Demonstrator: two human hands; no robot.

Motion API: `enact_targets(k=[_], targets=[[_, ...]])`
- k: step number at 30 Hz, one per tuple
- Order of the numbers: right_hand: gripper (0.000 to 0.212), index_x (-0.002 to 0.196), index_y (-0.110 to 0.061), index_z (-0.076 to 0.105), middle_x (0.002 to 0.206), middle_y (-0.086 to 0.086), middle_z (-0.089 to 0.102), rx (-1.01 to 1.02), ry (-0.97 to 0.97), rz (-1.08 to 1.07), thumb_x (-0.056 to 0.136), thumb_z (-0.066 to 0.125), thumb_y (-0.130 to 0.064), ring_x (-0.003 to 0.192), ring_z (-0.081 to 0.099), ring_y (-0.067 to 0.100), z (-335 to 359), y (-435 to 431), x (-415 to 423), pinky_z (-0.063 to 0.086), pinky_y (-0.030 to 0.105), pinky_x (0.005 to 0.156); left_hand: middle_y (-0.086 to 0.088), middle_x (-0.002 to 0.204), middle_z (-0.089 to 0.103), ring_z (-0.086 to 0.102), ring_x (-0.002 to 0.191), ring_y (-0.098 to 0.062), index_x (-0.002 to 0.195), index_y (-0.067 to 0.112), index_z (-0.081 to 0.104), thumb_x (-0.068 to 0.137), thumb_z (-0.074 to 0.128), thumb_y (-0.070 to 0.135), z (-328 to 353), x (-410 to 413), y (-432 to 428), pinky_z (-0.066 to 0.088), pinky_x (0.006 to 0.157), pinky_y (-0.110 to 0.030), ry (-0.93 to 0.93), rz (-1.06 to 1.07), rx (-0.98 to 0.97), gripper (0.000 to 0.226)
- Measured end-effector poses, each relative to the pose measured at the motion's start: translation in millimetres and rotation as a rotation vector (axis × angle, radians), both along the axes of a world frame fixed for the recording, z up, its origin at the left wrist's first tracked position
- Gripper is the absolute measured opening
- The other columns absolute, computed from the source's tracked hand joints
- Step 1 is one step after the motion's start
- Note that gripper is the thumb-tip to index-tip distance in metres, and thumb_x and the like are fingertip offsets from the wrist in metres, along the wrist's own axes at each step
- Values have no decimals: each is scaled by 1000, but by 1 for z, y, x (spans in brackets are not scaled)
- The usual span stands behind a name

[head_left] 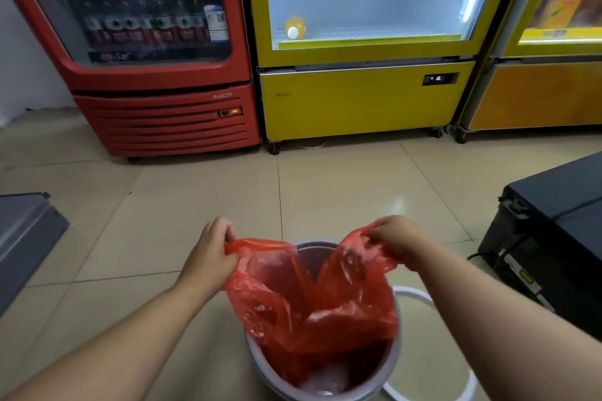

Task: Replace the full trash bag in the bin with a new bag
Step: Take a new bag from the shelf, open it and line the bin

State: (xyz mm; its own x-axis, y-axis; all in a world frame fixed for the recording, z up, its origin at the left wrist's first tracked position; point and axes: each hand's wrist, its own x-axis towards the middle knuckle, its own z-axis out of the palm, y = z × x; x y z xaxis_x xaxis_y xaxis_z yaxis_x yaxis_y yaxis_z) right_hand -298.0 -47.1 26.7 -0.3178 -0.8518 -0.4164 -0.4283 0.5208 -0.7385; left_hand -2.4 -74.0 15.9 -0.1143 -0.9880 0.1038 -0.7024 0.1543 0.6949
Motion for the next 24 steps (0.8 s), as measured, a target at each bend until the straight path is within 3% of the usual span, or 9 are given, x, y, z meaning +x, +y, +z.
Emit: enact_targets(k=[2, 5, 9, 11, 13, 17, 19, 22, 24], targets=[[20, 101, 3, 66, 69, 16, 54, 36, -165, -94, 86, 52, 5, 34, 44, 18, 4, -1, -20, 38, 14, 29, 4, 75, 41, 42, 68, -15, 57, 27, 39, 67, 58, -10, 4, -1, -11, 33, 59, -18, -10, -81, -26, 43], [8, 91, -5, 63, 63, 6, 49, 122, -371, -114, 89, 58, -1, 23, 44, 10, 7, -1, -43, 39, 14, 26, 3, 77, 40, 45, 70, -14, 50, 27, 56, 70, 51, -18, 2, -1, -28, 34, 59, -17, 2, -152, 12, 50], [7, 96, -12, 60, 72, 4, 48, 182, -500, -108, 89, 59, -15, 43, 47, 14, -1, -6, -66, 39, 18, 38, 6, 82, 41, 47, 79, -15, 79, 20, 76, 83, 53, -9, -12, 3, -47, 42, 69, -21, -97, -182, -1, 38], [9, 91, -16, 60, 69, 0, 45, 186, -512, -198, 87, 62, -24, 33, 42, 10, -8, -10, -70, 35, 15, 35, 4, 86, 44, 49, 86, -18, 86, 19, 76, 84, 52, -7, -20, 4, -53, 45, 79, -30, -161, -174, -28, 35], [14, 78, -15, 61, 59, -3, 45, 184, -491, -334, 85, 66, -26, 19, 33, 4, -17, -14, -69, 29, 8, 29, 0, 92, 45, 48, 91, -19, 96, 20, 75, 84, 49, -6, -29, 3, -60, 44, 83, -30, -232, -166, -40, 38], [23, 65, -12, 58, 24, -5, 36, 211, -364, -481, 85, 66, -22, 16, 25, 5, -39, -19, -63, 25, 7, 27, 1, 94, 44, 50, 92, -20, 105, 25, 71, 87, 47, -1, -45, -2, -69, 45, 86, -31, -339, -168, 16, 39], [31, 59, -12, 51, 28, -2, 33, 225, -279, -504, 86, 64, -19, 25, 28, 8, -54, -20, -62, 25, 10, 34, 0, 94, 46, 54, 96, -22, 105, 25, 71, 87, 48, 1, -53, -1, -71, 45, 87, -31, -358, -179, 76, 37], [37, 54, -11, 42, 51, 5, 35, 296, -99, -445, 86, 61, -12, 49, 31, 14, -79, -17, -60, 25, 22, 46, -5, 106, 57, 58, 102, -24, 111, 22, 69, 89, 49, 4, -61, -1, -71, 47, 84, -27, -422, -221, 226, 34], [35, 55, -10, 41, 58, 6, 35, 339, -19, -361, 87, 54, -4, 55, 33, 16, -95, -13, -59, 27, 25, 50, -4, 96, 66, 66, 78, -18, 107, 19, 70, 89, 51, 7, -64, -2, -66, 49, 62, -19, -392, -238, 366, 28]])
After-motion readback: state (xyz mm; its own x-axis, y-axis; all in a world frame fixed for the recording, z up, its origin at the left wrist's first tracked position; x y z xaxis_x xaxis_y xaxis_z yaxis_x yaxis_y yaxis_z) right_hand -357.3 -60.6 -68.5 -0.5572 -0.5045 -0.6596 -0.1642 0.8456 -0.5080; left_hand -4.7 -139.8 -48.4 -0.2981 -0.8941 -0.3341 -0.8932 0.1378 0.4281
